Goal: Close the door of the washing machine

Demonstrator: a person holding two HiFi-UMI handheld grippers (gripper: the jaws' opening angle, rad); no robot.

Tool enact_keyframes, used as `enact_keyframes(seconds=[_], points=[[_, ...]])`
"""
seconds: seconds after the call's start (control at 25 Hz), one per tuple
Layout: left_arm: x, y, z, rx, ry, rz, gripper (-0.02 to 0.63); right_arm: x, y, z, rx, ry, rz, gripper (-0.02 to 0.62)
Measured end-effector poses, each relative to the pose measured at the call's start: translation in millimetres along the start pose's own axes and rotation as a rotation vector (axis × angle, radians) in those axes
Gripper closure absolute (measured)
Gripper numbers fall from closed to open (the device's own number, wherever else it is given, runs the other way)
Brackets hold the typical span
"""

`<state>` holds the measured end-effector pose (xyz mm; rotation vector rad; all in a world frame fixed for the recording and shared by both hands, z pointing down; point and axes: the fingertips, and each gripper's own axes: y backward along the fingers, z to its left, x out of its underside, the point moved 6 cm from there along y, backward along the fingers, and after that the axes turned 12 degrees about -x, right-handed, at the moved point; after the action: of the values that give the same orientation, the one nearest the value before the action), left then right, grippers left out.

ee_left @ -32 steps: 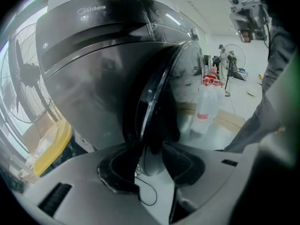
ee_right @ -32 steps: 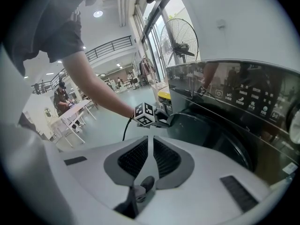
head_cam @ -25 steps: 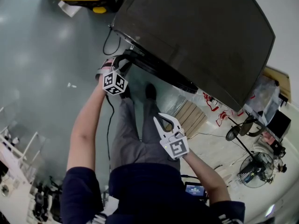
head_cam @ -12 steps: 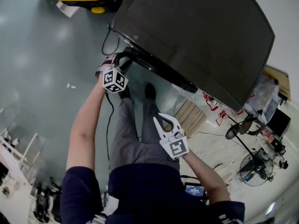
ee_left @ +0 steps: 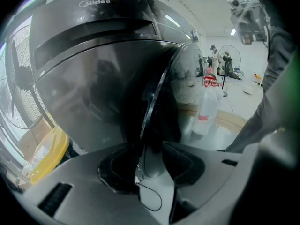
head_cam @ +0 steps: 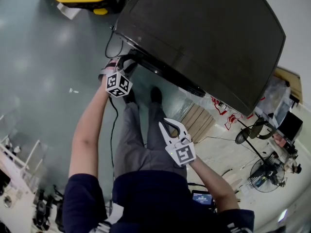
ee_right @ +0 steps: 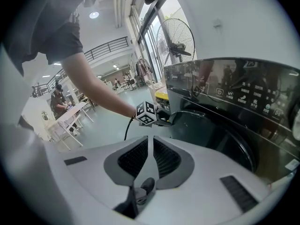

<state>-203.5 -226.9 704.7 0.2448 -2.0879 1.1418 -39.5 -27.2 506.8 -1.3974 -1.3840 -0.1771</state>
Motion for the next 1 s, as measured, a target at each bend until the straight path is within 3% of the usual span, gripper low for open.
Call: enact_keyframes(seconds=[0.56,1.0], points=[[-3.4,-4.5,2.9,0.020,-0.012,-0.003,0.439,4.3,-1.9,2.2,-0.003,-0.001,0.014,0.541],[1.3,-1.9,0.4,-0.036,0.005,-0.009,0.433,-3.8,-5.7,5.8,-0.003,0.020,0.007,0.541]])
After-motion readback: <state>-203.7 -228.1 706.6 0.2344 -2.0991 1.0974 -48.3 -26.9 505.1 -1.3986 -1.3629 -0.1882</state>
